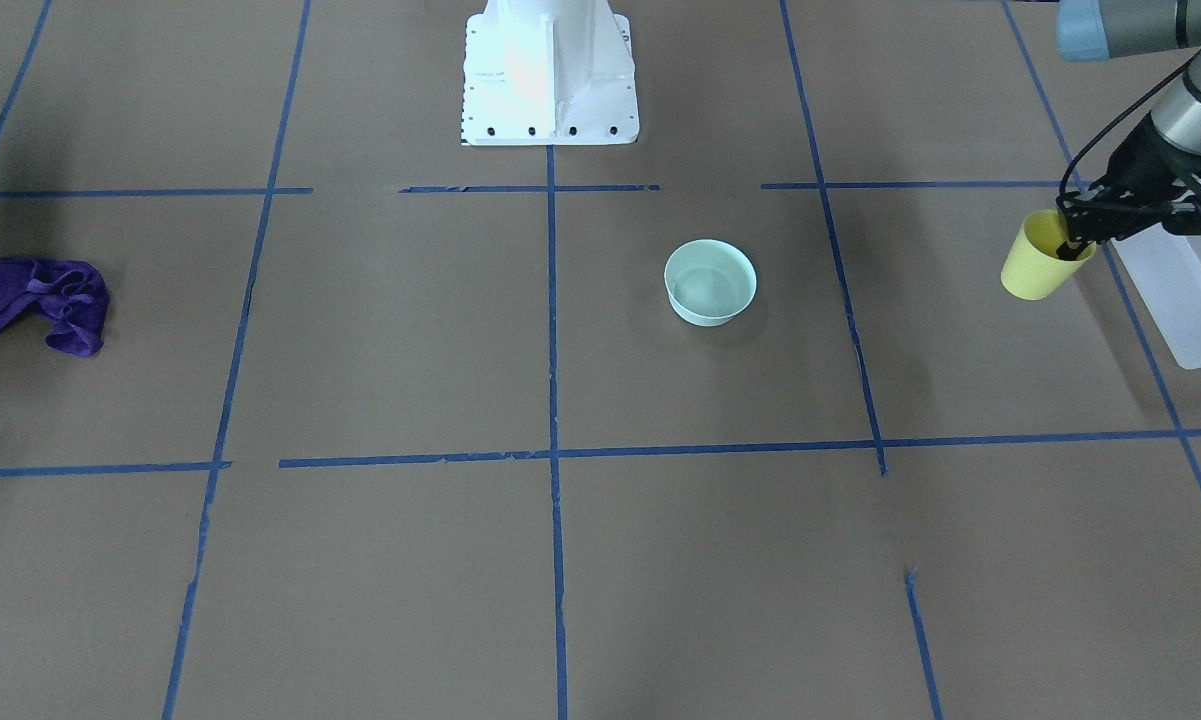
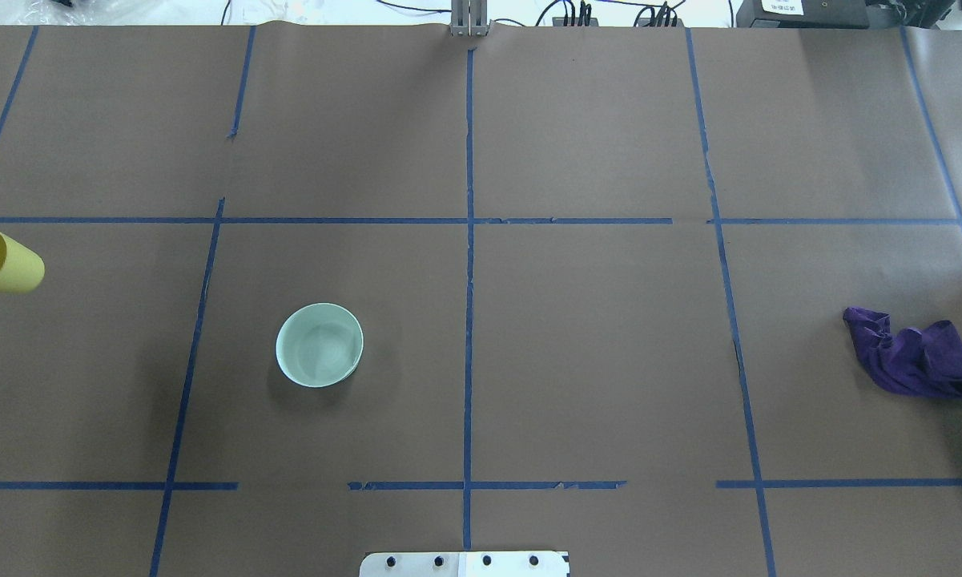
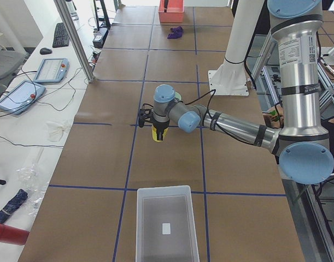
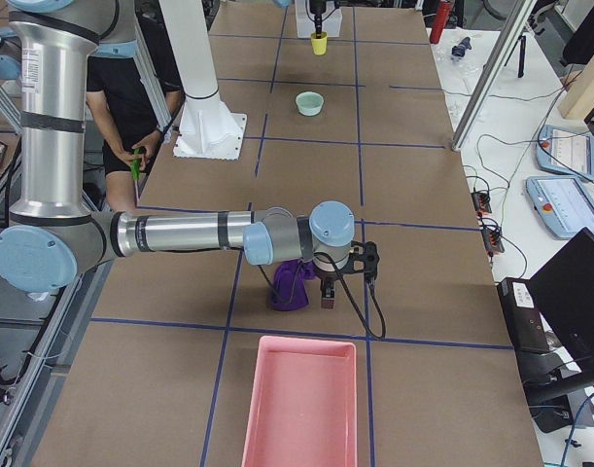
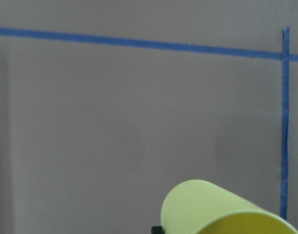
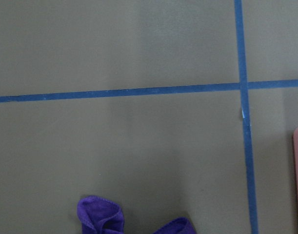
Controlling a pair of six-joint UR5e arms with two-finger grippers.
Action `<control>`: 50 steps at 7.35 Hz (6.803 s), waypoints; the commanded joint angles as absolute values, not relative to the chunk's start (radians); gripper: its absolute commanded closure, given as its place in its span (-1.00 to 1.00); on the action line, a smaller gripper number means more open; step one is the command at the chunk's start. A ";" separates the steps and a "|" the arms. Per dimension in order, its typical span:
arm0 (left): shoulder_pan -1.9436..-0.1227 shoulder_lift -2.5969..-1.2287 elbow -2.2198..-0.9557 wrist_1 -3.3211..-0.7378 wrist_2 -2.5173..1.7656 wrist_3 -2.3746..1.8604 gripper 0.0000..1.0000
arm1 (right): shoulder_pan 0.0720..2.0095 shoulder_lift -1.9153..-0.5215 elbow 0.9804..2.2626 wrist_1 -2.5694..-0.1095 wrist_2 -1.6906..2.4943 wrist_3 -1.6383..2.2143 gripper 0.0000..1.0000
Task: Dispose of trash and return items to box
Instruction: 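Lift the yellow cup with the left gripper while the right reaches for the cloth, then drop the yellow cup into the clear bin while the right gripper grasps the purple cloth, then carry the purple cloth with the right gripper into the pink bin and release, then move the left gripper toward the pale green bowl and lower onto its rim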
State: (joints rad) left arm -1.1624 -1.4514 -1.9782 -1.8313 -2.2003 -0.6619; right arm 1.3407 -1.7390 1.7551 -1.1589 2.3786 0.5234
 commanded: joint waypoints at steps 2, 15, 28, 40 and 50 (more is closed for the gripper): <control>-1.381 -1.580 -1.973 -1.561 -2.194 -0.325 1.00 | 1.111 -1.770 1.805 -1.009 2.245 0.823 -1.00; -1.718 -1.677 -1.605 -1.558 -2.189 0.259 1.00 | 0.931 -1.830 1.795 -1.019 2.140 0.816 1.00; -1.569 -1.448 -1.355 -1.930 -2.342 0.253 1.00 | 1.686 -1.390 2.028 -2.189 2.166 -0.224 1.00; -1.506 -1.587 -1.537 -1.852 -2.381 0.078 -1.00 | 1.808 -1.652 1.605 -1.715 2.169 -0.319 -1.00; -1.211 -1.772 -1.927 -1.581 -2.315 -0.602 -1.00 | 1.588 -1.678 1.809 -1.585 2.407 0.091 -1.00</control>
State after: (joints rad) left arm -1.2590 -1.7763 -1.9171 -1.5359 -2.3148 -0.5200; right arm 1.6385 -1.6841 1.8065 -1.6547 2.4022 -0.0288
